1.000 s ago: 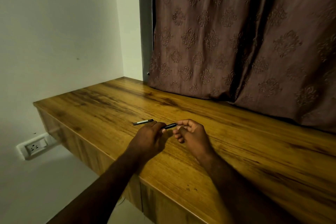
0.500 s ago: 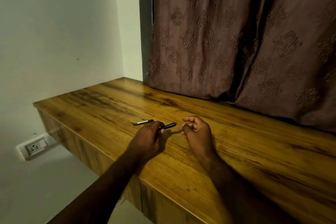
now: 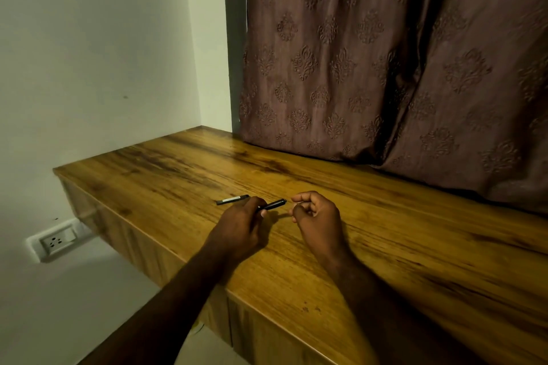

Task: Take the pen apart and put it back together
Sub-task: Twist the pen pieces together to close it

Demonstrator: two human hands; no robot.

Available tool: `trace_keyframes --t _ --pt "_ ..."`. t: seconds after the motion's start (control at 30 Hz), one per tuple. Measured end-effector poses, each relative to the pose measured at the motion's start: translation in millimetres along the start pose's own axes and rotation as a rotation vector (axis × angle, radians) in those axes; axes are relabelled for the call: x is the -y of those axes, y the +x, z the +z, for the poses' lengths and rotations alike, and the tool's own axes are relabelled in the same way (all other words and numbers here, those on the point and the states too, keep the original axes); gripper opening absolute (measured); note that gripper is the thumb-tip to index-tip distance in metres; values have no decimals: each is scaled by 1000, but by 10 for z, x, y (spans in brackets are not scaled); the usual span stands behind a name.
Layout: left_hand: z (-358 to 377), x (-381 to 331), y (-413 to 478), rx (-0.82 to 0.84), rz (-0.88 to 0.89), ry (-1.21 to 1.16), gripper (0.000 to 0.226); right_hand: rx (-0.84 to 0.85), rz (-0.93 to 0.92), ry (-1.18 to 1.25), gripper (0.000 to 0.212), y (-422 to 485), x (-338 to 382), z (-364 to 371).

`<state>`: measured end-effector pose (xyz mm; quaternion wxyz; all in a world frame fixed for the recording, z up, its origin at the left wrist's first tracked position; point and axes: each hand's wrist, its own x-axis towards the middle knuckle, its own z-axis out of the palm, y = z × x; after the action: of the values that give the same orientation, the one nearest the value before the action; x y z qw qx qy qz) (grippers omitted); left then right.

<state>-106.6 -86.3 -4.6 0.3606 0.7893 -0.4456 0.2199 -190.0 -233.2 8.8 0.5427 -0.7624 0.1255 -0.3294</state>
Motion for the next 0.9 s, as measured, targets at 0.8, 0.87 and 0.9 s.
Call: trace_keyframes --t 0.8,0.87,0.9 --pt "3 69 -1 6 -39 41 45 -208 153 -271 17 451 -463 -535" --pt "-8 72 -3 -2 -41 38 50 -158 155 -364 16 459 -485 -517" --pt "-11 71 -4 -11 -44 47 49 -123 144 -416 16 452 -482 -504"
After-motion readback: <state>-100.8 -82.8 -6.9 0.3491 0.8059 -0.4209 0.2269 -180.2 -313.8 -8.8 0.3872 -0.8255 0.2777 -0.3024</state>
